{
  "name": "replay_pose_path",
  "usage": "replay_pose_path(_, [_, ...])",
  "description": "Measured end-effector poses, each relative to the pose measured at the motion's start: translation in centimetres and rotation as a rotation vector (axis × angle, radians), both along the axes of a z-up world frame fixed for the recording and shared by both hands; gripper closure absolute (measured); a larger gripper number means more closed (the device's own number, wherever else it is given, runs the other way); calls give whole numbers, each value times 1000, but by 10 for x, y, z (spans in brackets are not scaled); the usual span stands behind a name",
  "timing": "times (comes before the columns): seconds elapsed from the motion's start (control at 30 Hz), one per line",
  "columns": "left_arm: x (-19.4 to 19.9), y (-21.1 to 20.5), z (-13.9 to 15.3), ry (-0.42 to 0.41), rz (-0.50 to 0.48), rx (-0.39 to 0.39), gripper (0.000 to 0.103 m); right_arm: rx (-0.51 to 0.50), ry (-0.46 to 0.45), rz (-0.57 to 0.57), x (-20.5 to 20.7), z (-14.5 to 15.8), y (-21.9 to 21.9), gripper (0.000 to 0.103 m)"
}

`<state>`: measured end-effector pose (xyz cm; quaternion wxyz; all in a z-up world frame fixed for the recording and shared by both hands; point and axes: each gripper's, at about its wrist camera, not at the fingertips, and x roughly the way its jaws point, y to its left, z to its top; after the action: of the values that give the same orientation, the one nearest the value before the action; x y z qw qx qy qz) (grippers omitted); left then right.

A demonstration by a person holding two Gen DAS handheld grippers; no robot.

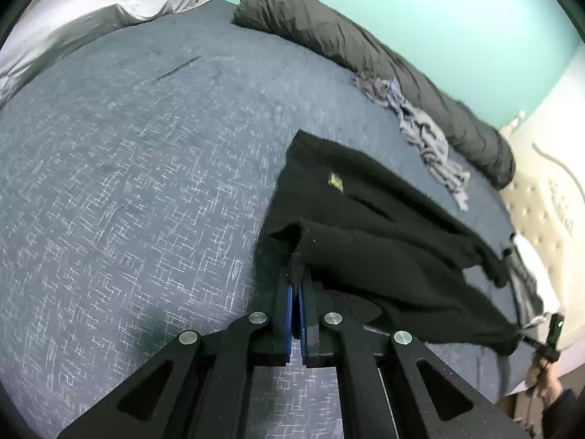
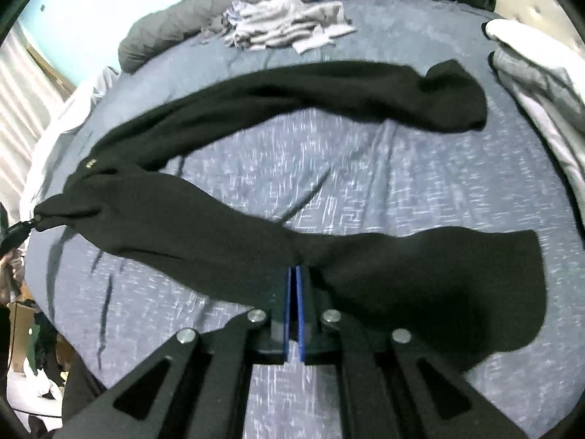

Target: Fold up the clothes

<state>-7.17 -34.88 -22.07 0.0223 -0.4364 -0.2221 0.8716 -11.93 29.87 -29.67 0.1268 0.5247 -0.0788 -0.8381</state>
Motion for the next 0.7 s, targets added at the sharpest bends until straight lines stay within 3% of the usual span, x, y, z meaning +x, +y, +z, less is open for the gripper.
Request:
replay_pose_path(0.13, [7, -7, 1, 12, 7, 4, 100, 3, -7, 19, 9, -1, 5, 101])
replay_pose_path(0.33, [5, 6, -28, -111, -33, -29, 97, 9, -47, 45, 19, -20, 6, 101])
replay_pose_path(0.43, [8, 4, -27, -100, 1, -9, 93, 11, -68, 56, 22, -30, 4, 101])
replay_pose_path(0.47, [9, 3, -26, -96, 15, -3, 85, 11, -74, 59, 23, -33, 4, 101])
replay_pose_path(0.5, [10, 1, -23, -88, 35, -5, 66, 11, -74, 59, 23, -33, 4, 101])
replay_pose_path(0.57, [12, -1, -18, -66, 66, -6, 48, 10, -74, 60, 22, -32, 4, 101])
replay_pose_path(0.7, [8, 6, -15, -60, 41, -19, 45, 9, -74, 62, 22, -32, 4, 101])
